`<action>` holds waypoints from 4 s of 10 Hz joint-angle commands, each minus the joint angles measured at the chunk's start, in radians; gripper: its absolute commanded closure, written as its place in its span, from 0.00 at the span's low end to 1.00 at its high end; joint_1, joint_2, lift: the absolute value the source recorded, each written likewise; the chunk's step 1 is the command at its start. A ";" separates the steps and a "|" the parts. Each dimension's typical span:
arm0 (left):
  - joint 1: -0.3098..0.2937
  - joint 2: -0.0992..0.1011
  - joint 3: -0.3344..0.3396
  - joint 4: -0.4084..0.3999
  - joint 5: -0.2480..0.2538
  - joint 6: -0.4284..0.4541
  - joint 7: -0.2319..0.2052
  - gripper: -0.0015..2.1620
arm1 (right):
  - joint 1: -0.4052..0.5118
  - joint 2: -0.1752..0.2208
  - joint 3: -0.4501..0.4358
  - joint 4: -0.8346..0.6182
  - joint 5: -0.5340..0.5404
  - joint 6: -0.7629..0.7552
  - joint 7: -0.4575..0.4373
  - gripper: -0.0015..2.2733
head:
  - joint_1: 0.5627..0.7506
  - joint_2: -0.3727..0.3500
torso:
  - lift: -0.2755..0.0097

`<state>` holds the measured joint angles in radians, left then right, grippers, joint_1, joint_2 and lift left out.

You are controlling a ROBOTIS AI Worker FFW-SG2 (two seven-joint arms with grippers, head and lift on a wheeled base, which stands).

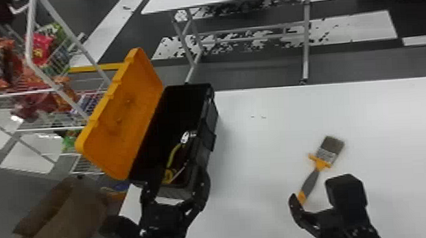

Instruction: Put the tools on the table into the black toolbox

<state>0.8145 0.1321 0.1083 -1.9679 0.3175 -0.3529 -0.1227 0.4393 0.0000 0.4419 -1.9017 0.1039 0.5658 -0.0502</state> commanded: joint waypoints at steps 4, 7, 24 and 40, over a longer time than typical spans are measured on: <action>0.000 0.008 -0.007 0.000 0.000 0.003 0.000 0.01 | -0.073 0.001 -0.003 0.082 -0.013 -0.002 -0.016 0.08 | 0.70 1.00 | 0.70; 0.002 0.006 -0.007 -0.002 -0.003 0.003 0.000 0.01 | -0.109 0.001 -0.015 0.154 -0.036 -0.036 -0.016 0.08 | 0.70 1.00 | 0.70; 0.003 0.008 -0.007 0.000 -0.002 0.003 -0.002 0.01 | -0.120 0.001 -0.026 0.167 -0.035 0.044 -0.023 0.20 | 0.70 1.00 | 0.70; 0.005 0.009 -0.007 -0.003 0.000 0.003 -0.003 0.01 | -0.094 0.001 -0.046 0.141 -0.006 0.044 0.024 0.95 | 0.70 1.00 | 0.70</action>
<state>0.8191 0.1411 0.1012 -1.9701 0.3181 -0.3504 -0.1255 0.3419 0.0001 0.3960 -1.7545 0.0961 0.6233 -0.0259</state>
